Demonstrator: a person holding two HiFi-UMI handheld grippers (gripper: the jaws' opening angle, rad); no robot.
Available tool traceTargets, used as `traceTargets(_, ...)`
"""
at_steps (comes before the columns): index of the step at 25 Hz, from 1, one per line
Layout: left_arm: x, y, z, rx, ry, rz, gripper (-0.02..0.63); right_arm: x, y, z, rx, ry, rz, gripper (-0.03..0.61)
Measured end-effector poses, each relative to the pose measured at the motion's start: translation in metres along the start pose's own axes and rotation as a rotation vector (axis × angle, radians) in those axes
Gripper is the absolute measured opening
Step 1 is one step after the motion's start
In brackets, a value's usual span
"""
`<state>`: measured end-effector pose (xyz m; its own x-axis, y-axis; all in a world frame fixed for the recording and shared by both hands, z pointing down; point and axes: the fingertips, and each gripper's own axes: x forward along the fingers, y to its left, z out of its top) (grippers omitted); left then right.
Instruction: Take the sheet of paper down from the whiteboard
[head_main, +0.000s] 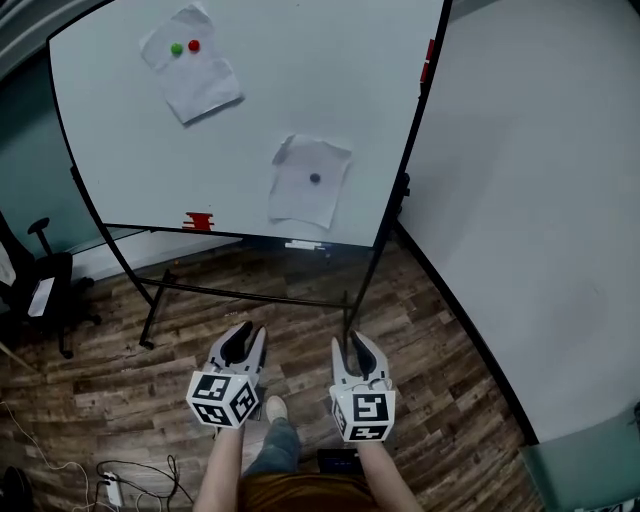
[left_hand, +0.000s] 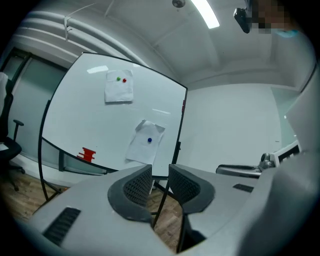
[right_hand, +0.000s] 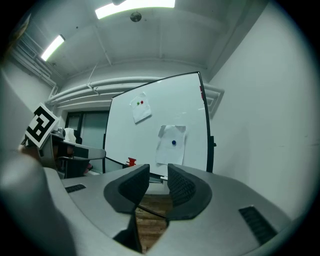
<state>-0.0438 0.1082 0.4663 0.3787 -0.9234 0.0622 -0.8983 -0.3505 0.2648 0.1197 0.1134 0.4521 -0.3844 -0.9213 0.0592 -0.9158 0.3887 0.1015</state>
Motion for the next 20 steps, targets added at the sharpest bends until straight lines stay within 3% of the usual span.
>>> traceTargets(12, 0.218, 0.119, 0.074, 0.004, 0.009, -0.077, 0.114, 0.246, -0.055, 0.025, -0.008, 0.022, -0.061, 0.127)
traceTargets(20, 0.296, 0.164, 0.085, 0.012, 0.033, -0.109, 0.114, 0.328, -0.072, 0.031, -0.010, 0.023, -0.096, 0.132)
